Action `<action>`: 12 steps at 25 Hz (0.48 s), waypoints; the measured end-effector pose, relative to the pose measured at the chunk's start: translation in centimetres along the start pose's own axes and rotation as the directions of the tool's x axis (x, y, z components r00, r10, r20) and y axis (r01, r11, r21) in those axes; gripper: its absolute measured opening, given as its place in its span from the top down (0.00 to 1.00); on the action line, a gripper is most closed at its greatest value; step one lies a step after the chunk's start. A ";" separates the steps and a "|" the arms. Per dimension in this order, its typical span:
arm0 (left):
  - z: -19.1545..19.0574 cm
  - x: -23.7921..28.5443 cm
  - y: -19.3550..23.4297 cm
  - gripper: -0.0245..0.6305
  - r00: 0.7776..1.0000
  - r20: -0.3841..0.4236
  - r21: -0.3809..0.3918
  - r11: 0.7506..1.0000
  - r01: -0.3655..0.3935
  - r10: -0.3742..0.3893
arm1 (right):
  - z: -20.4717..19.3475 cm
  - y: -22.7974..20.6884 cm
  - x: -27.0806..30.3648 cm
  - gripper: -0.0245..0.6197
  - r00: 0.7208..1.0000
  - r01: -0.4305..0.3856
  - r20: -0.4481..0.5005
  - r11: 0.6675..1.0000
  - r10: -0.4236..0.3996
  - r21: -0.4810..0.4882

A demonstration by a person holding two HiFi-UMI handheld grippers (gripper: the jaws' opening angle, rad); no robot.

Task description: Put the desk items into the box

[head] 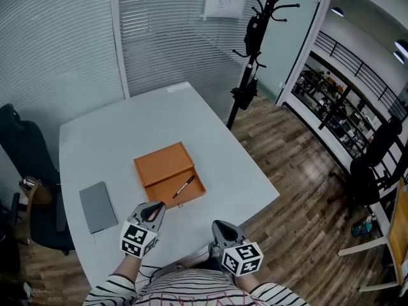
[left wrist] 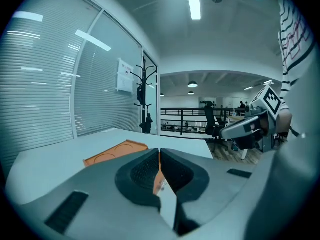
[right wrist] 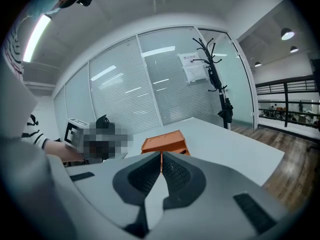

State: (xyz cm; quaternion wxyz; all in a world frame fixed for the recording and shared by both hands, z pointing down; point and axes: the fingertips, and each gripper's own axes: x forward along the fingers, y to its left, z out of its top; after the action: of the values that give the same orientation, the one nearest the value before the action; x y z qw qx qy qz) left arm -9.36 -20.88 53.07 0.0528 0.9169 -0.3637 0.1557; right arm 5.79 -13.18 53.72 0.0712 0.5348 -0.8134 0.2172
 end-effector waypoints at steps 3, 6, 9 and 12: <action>0.1 -1.6 -0.2 0.92 1.000 0.017 -0.007 1.000 -0.010 0.011 | -0.3 0.6 -0.2 0.92 1.000 0.013 0.009 1.000 -0.013 0.005; 0.1 -3.1 -0.4 0.93 0.999 0.036 -0.013 1.000 -0.015 0.016 | -0.5 1.2 -0.4 0.92 1.000 0.019 0.021 1.000 -0.020 0.016; 0.0 -4.5 -0.8 0.93 0.998 0.058 -0.021 1.000 -0.021 0.022 | -0.9 1.9 -0.6 0.92 0.999 0.017 0.031 1.000 -0.017 0.024; -0.7 -5.6 -1.4 0.93 0.998 0.054 -0.011 1.000 -0.025 0.025 | -1.3 2.6 -0.9 0.92 0.999 0.017 0.029 1.000 -0.017 0.019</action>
State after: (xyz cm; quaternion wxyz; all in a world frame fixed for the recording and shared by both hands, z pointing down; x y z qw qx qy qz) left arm -12.40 -16.04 51.92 0.0457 0.9158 -0.3772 0.1299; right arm 3.64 -11.03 53.84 0.0561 0.5454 -0.8078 0.2166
